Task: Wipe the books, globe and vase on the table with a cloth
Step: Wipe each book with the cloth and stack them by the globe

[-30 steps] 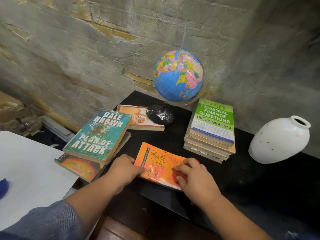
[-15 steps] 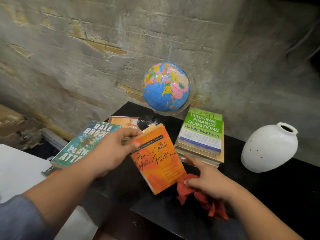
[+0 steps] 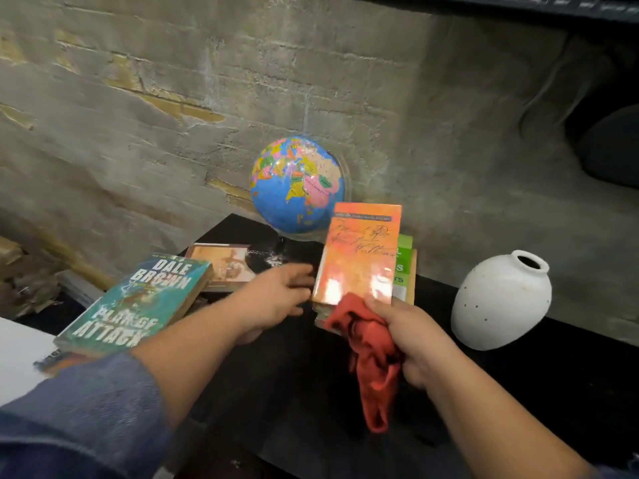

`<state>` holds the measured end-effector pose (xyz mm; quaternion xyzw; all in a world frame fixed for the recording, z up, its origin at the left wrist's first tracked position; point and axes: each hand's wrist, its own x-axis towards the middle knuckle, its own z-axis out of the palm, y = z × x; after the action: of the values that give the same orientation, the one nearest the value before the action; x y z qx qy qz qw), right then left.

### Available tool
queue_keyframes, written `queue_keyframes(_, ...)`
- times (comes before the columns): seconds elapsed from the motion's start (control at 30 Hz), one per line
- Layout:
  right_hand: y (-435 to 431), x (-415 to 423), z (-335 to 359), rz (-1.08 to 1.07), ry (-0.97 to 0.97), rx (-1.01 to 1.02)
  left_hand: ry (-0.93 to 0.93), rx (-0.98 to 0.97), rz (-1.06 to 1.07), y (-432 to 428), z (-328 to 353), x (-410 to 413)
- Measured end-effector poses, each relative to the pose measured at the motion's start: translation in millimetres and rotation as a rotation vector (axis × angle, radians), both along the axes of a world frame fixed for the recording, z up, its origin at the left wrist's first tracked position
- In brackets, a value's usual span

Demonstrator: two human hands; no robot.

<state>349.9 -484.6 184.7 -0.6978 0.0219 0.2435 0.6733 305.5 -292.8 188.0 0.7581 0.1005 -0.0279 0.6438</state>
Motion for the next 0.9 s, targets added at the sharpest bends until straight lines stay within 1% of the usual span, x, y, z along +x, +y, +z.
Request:
queue_keyframes(0.07,-1.7,14.1,-2.4,0.021,-0.073,-0.129,0.064,-0.002,-0.067,-13.7,-10.8,0.6)
queue_keyframes(0.17,-10.4,22.4,0.0,0.151,-0.229,-0.345,0.068,-0.019,-0.002,-23.7,-15.8,6.6)
queue_keyframes(0.23,-15.8,23.7,2.0,0.210,-0.290,-0.433,0.047,0.090,0.028,-25.4,-15.0,8.6)
queue_keyframes(0.33,-16.6,24.2,-0.1,0.231,-0.293,-0.433,0.015,0.301,0.046,-27.7,-14.2,11.1)
queue_keyframes(0.43,-13.8,25.8,4.8,0.195,-0.298,-0.376,-0.033,0.379,0.106,-29.1,-14.6,18.8)
queue_keyframes(0.5,-11.2,29.4,10.9,0.189,-0.297,-0.356,-0.014,0.350,0.111,-28.1,-14.8,26.0)
queue_keyframes(0.63,-8.2,34.3,11.0,0.225,-0.264,-0.415,0.057,0.305,0.044,-27.0,-18.4,32.7)
queue_keyframes(0.77,-9.2,34.0,7.2,0.256,-0.220,-0.439,0.063,0.261,0.035,-23.0,-29.9,32.0)
queue_keyframes(0.9,-9.9,32.0,3.8,0.284,-0.230,-0.442,0.050,0.260,0.015,-20.8,-34.2,31.5)
